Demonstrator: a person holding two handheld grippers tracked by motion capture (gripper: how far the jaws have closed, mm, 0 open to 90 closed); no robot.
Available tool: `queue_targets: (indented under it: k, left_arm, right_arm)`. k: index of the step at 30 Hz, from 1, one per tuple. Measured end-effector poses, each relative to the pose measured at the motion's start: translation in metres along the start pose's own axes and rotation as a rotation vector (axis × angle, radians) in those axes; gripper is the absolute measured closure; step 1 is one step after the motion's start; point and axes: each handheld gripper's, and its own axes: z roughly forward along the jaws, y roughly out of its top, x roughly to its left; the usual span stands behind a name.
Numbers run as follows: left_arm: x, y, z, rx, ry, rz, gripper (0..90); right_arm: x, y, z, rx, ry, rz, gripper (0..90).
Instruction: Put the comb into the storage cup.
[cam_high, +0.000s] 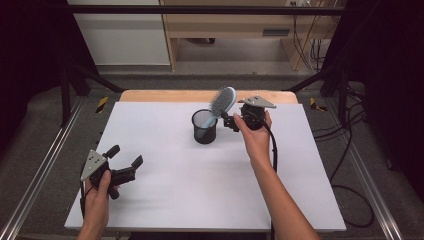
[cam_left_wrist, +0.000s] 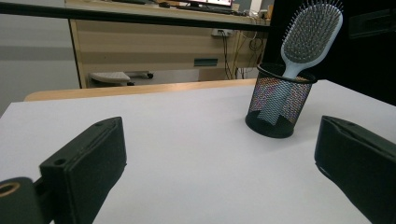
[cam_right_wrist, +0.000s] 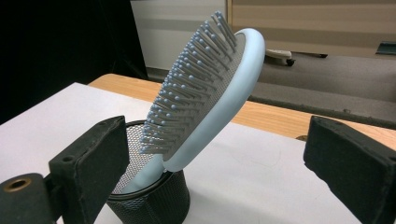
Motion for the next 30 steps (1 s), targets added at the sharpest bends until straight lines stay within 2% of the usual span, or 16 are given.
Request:
queue_targets:
  k: [13, 22, 30]
  left_arm:
    - [-0.001, 0.000, -0.002, 0.002, 0.001, 0.008, 2.4]
    - [0.001, 0.002, -0.004, -0.004, 0.006, 0.010, 2.4]
    - [0.001, 0.004, -0.009, -0.004, 0.009, 0.019, 2.3]
  right_arm:
    - [0.000, 0.009, -0.015, -0.055, 0.015, -0.014, 7.1]
    - [0.000, 0.014, -0.022, -0.081, 0.021, -0.046, 9.5]
    - [-0.001, 0.015, -0.025, -0.111, 0.002, -0.056, 7.6]
